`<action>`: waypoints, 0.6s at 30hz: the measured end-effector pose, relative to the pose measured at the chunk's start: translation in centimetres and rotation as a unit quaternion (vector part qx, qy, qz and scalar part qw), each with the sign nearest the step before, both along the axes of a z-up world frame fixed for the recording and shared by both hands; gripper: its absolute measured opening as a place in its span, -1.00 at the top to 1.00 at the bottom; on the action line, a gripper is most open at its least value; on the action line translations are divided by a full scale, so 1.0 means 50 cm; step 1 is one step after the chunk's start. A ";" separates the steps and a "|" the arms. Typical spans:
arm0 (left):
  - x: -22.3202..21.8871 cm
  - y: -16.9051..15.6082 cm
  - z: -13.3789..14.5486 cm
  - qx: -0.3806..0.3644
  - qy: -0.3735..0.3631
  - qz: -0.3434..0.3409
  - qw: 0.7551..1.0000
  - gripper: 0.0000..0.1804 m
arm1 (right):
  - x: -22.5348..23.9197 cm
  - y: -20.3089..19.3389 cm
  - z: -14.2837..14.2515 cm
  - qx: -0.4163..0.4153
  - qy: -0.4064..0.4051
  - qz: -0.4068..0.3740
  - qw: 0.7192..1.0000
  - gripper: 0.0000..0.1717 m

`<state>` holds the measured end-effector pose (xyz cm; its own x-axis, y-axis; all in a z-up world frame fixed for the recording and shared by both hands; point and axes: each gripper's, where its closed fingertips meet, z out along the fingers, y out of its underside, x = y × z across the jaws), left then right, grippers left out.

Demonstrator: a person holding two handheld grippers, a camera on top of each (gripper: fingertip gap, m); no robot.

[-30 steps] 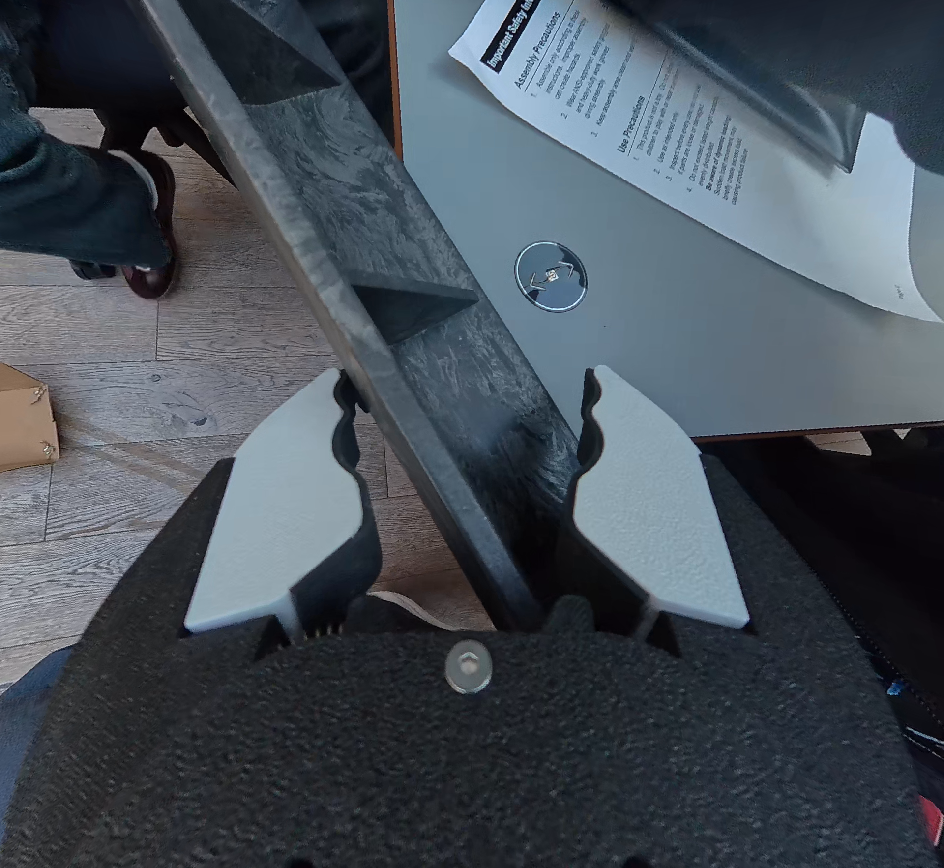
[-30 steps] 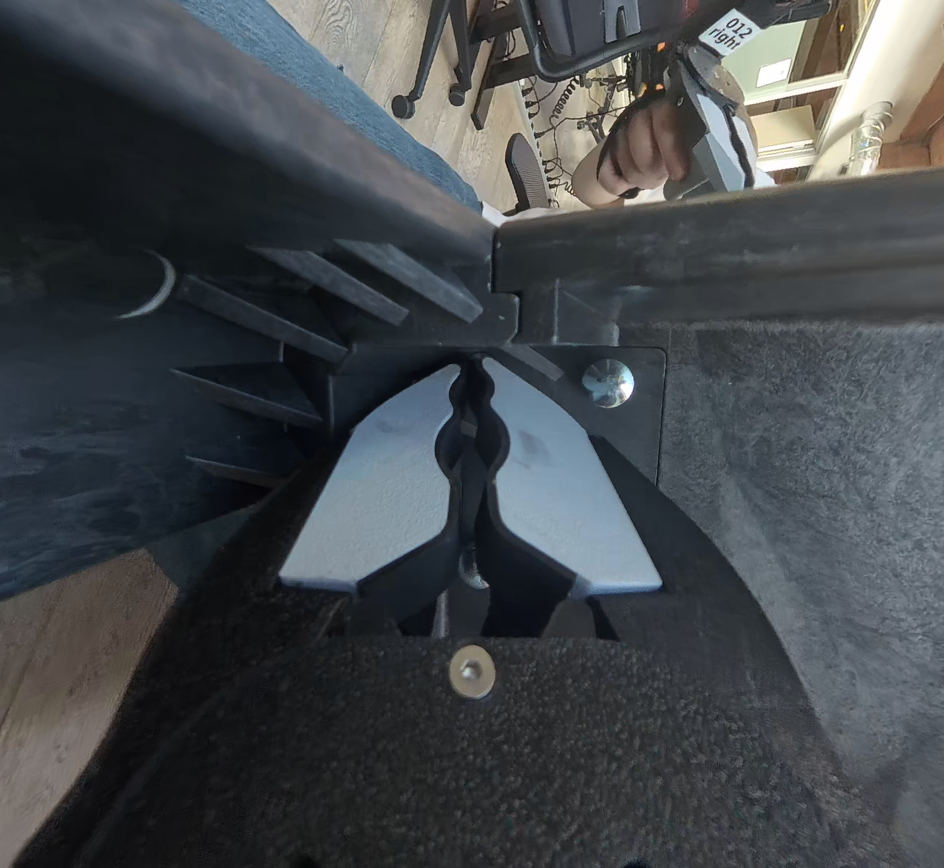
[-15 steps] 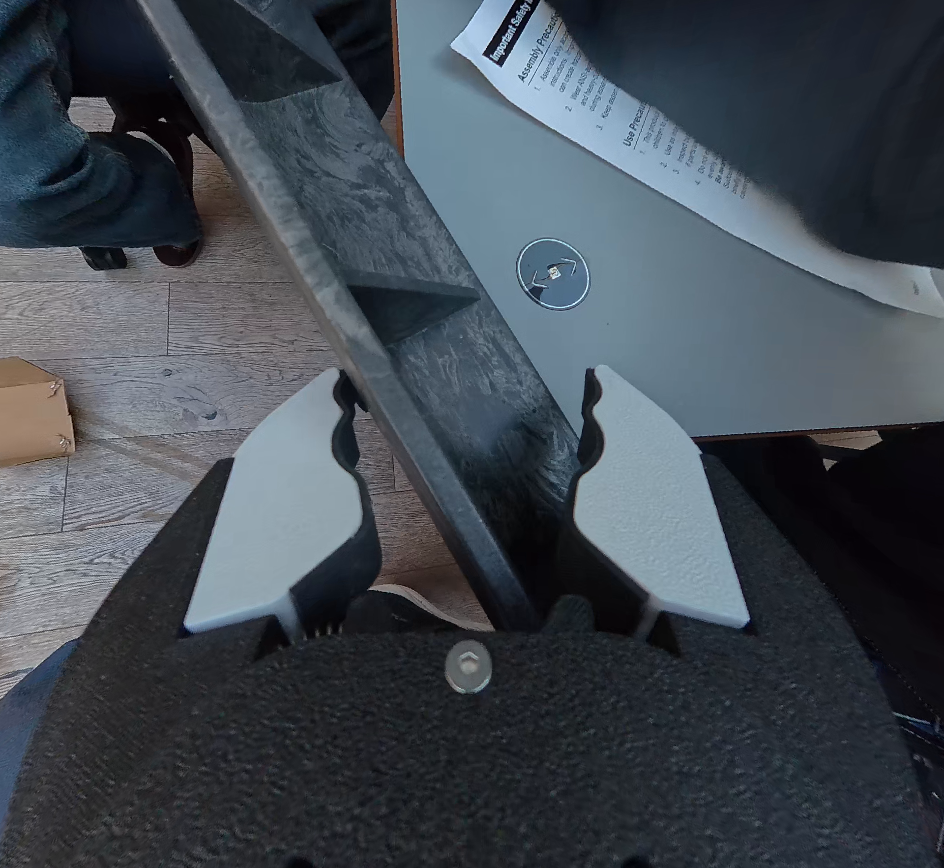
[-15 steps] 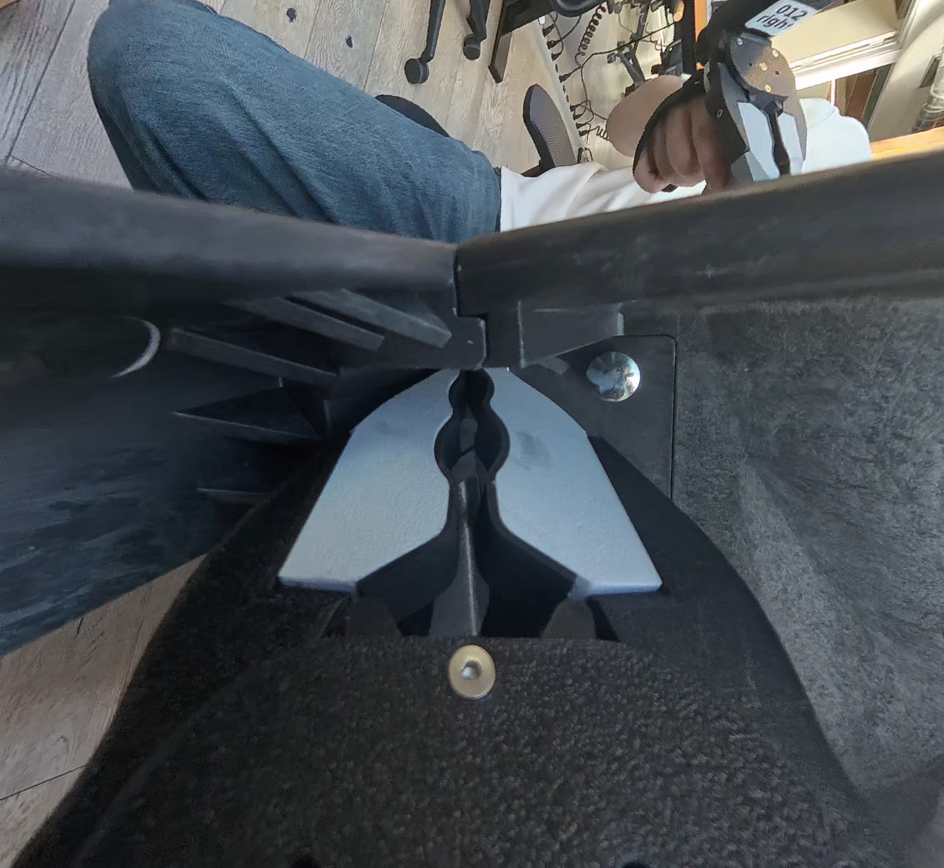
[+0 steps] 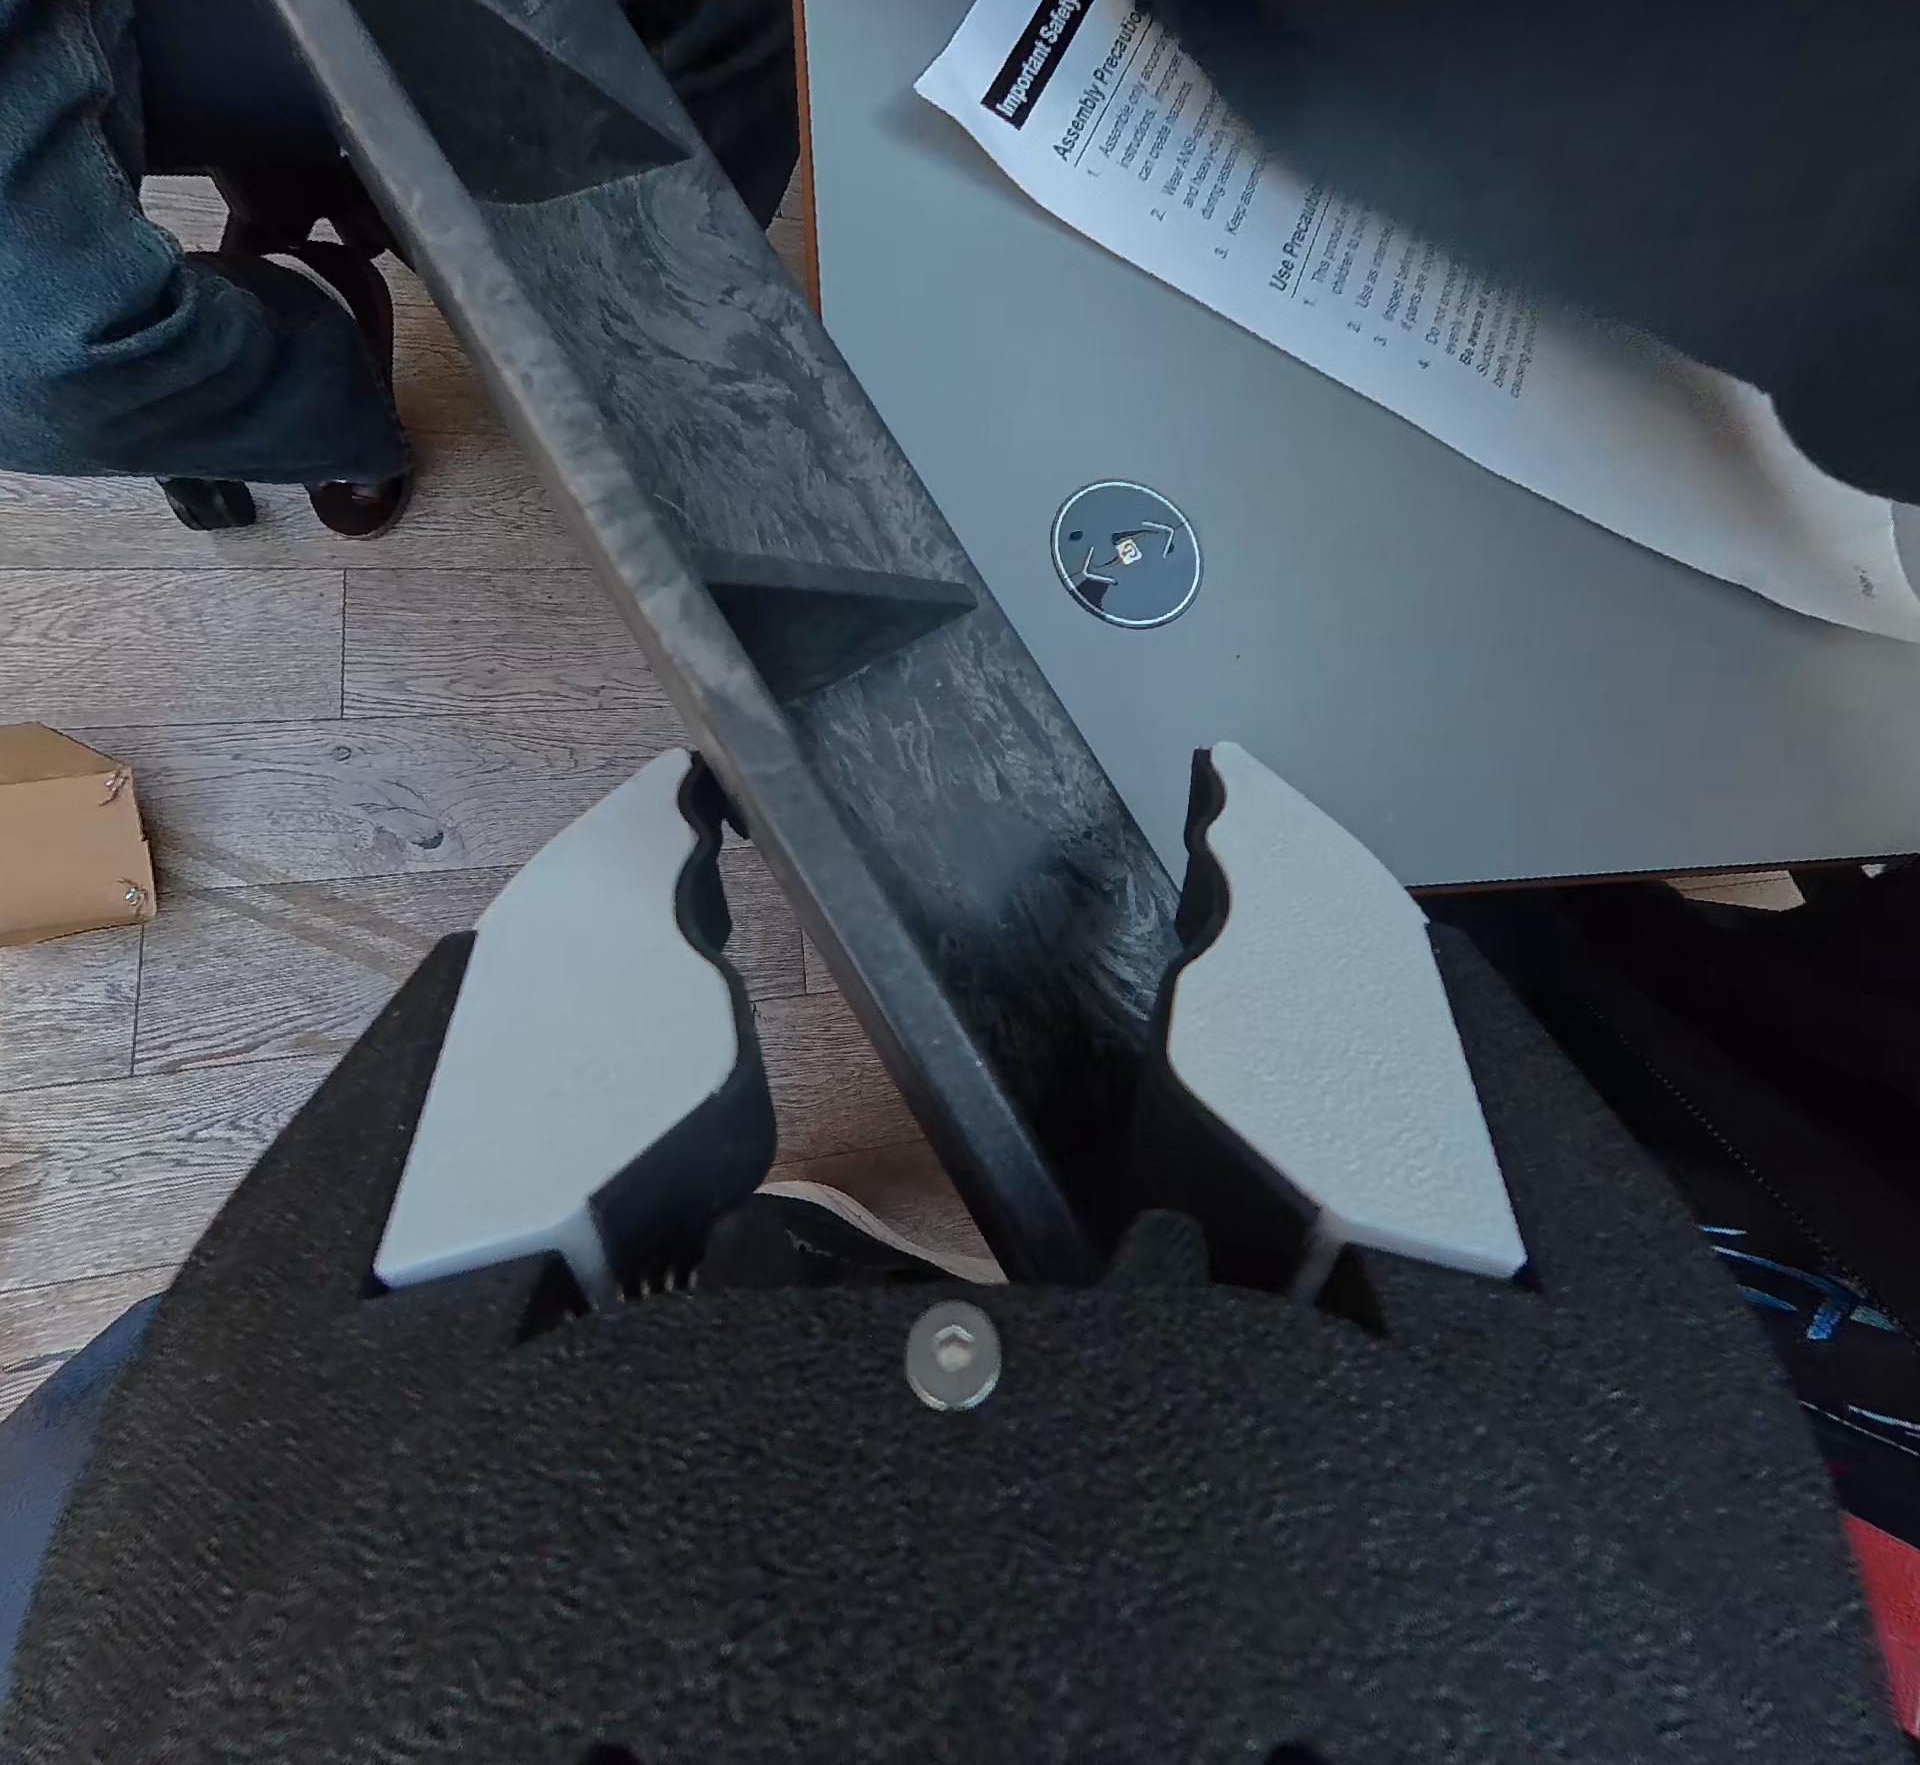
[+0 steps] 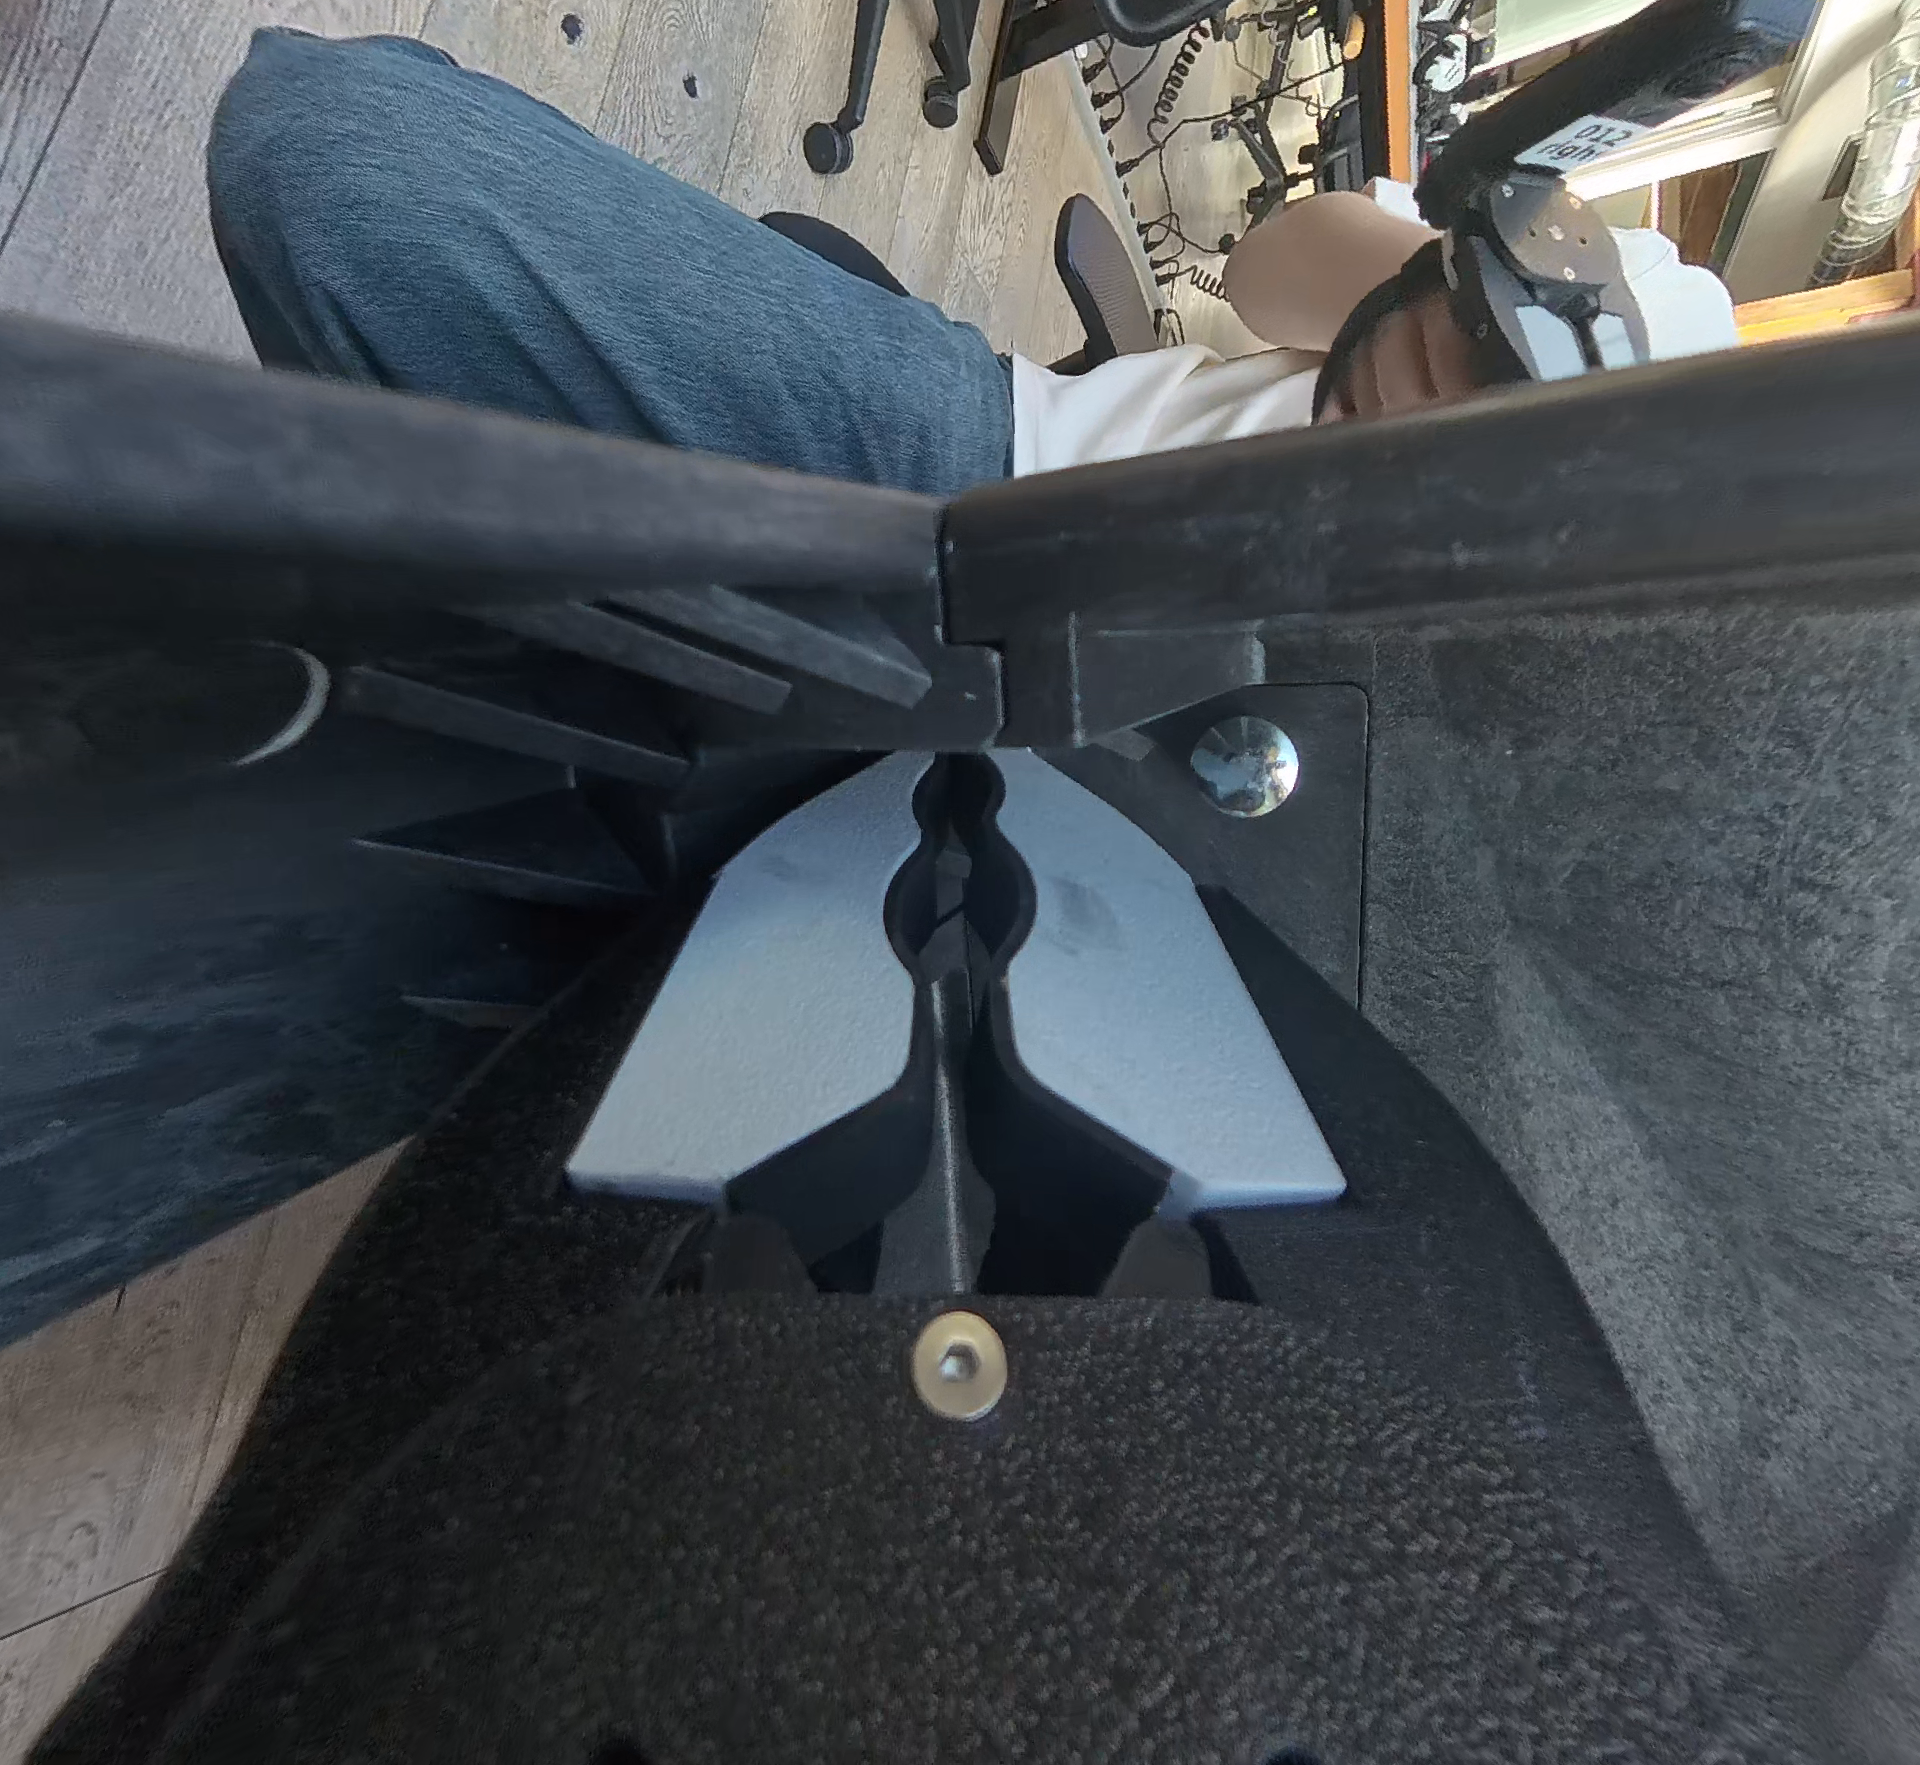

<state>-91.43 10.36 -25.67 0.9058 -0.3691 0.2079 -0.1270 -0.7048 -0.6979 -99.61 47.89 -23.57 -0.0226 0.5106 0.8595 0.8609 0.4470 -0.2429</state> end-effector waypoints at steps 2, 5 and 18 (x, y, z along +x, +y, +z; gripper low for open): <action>0.000 0.000 0.000 0.000 0.000 0.000 1.000 0.05 | 0.000 0.000 0.000 -0.003 -0.001 -0.001 1.000 1.00; 0.000 0.000 0.000 0.001 -0.002 0.000 1.000 0.05 | 0.001 0.000 0.000 -0.003 0.000 -0.003 1.000 1.00; 0.000 0.000 0.000 0.000 0.000 -0.001 1.000 0.05 | 0.002 0.000 0.000 -0.044 0.013 -0.001 0.999 1.00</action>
<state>-91.41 10.35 -25.69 0.9050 -0.3713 0.2076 -0.1290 -0.7046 -0.6978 -99.53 47.91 -23.60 0.0001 0.5834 0.8122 0.8545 0.4219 -0.3032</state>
